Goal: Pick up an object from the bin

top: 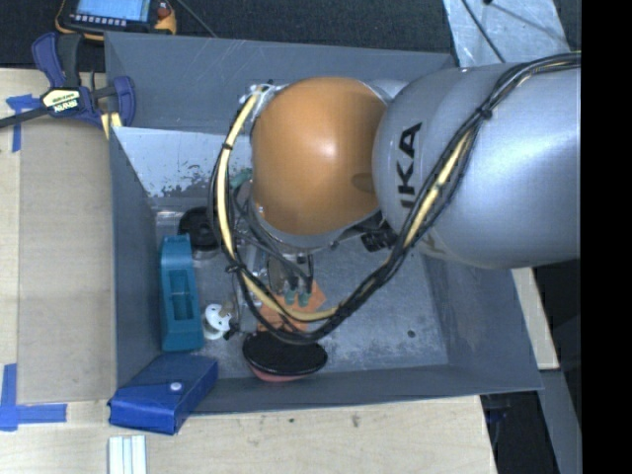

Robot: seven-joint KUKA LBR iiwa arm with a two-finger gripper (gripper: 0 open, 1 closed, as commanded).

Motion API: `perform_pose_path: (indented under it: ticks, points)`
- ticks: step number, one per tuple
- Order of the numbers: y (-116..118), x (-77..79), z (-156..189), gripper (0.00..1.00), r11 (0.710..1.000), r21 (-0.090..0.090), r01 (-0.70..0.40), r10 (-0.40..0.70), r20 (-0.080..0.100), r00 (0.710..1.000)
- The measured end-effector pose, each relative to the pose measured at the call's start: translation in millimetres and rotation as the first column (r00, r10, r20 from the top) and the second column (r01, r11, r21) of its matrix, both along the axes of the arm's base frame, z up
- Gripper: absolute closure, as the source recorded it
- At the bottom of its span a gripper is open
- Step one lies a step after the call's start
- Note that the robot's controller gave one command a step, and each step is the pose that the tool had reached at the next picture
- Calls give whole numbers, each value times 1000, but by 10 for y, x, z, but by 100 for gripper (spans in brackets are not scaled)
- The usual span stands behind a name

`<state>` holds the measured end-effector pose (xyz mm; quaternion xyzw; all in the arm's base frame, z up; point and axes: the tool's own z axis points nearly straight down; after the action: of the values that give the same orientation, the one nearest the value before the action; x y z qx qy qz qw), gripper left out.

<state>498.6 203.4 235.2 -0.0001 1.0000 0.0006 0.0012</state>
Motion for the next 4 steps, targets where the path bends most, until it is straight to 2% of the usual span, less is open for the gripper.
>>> perform_pose_path:
  ticks: [1,2,3,4]
  points:
    - [-45,24,-102,0,983,0,-184,184,1,983]
    - [-591,79,-362,0,908,-1,-419,419,1,908]
    - [-894,199,-500,0,864,-4,-503,503,-1,864]
    - [-718,484,-764,0,898,-2,-441,441,4,898]
